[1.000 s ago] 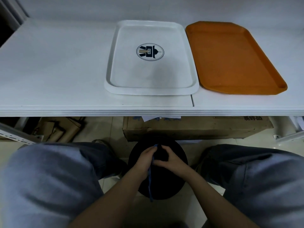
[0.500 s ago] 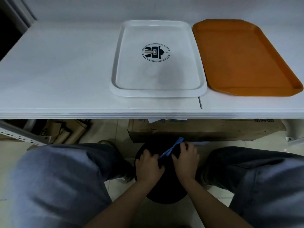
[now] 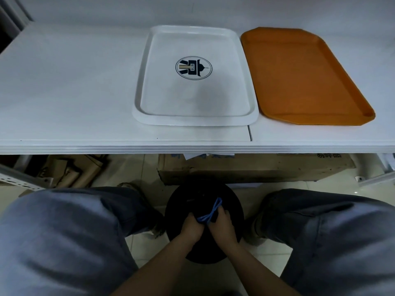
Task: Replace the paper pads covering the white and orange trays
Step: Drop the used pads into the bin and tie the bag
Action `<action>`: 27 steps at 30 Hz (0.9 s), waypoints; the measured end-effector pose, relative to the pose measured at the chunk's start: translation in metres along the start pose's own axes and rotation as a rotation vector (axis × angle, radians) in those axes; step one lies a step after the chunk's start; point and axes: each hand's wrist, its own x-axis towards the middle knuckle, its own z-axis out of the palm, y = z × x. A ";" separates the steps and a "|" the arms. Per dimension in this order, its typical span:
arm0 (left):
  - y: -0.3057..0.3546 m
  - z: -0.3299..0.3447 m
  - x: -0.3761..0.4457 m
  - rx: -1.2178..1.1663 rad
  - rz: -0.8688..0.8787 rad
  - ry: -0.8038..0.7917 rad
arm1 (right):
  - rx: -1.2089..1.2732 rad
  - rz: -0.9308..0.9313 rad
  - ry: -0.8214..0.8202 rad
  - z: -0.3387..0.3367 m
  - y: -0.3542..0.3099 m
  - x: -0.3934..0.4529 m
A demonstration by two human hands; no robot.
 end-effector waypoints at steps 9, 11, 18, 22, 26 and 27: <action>-0.002 -0.008 -0.005 0.365 -0.060 -0.066 | -0.278 -0.011 -0.047 -0.010 -0.005 -0.005; 0.005 -0.010 -0.017 0.515 -0.120 -0.115 | -0.361 0.009 -0.112 -0.017 -0.007 -0.007; 0.037 -0.022 -0.050 0.775 -0.184 -0.118 | -0.609 0.049 -0.223 -0.041 -0.038 -0.022; 0.062 -0.029 -0.068 0.865 -0.048 -0.033 | -0.707 -0.012 -0.232 -0.057 -0.065 -0.032; 0.085 -0.037 -0.084 0.901 0.035 -0.154 | -0.742 -0.060 -0.242 -0.077 -0.095 -0.045; 0.094 -0.039 -0.090 0.894 0.073 -0.157 | -0.743 -0.064 -0.248 -0.081 -0.102 -0.048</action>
